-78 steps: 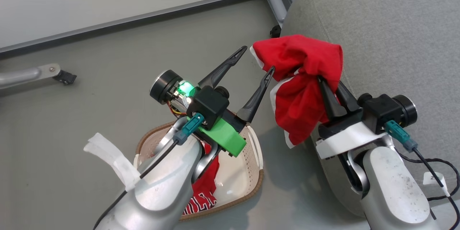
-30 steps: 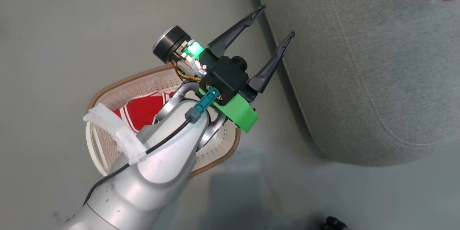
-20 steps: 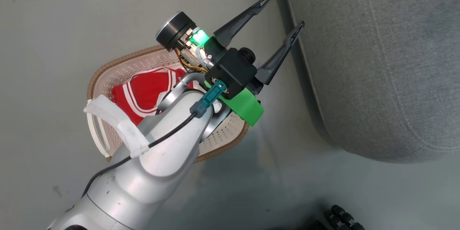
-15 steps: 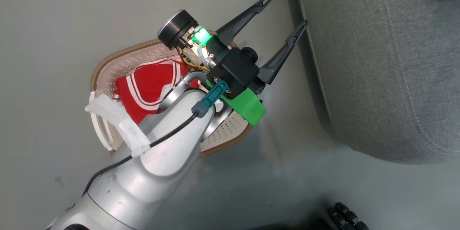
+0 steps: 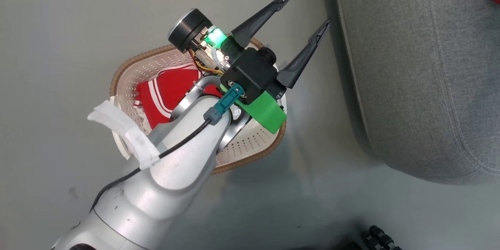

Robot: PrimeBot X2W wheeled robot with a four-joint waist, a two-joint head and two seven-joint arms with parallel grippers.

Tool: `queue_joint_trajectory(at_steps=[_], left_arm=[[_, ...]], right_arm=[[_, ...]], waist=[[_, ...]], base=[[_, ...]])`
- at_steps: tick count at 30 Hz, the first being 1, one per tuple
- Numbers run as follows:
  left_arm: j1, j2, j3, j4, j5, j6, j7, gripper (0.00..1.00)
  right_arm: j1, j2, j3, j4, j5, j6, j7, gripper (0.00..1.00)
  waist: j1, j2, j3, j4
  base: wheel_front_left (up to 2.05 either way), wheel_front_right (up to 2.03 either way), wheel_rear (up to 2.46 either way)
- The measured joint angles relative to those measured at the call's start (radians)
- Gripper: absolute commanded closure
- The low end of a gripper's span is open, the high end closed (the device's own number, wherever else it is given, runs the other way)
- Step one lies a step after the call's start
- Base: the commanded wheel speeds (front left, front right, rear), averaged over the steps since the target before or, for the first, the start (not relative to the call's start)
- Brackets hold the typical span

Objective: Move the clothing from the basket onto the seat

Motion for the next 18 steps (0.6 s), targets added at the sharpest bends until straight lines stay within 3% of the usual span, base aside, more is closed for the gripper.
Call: queue_joint_trajectory(at_steps=[6,13,18], left_arm=[[0.046,0.002,0.034,-0.001,-0.008,0.009,0.0,0.0],[0.141,0.015,0.111,-0.015,-0.029,0.027,0.0,0.0],[0.225,0.029,0.176,-0.029,-0.041,0.038,0.0,0.0]], right_arm=[[0.075,0.022,0.001,-0.035,0.01,0.0,0.0,0.0],[0.239,0.071,0.016,-0.157,0.013,0.0,0.0,0.0],[0.35,0.105,0.096,-0.256,0.014,0.0,0.0,0.0]], waist=[[0.0,0.0,-0.052,-0.006],[-0.0001,0.0,-0.146,-0.016],[-0.0001,0.0,-0.225,-0.016]], base=[[0.0,0.0,0.0],[0.0,0.0,0.0],[0.0,0.0,0.0]])
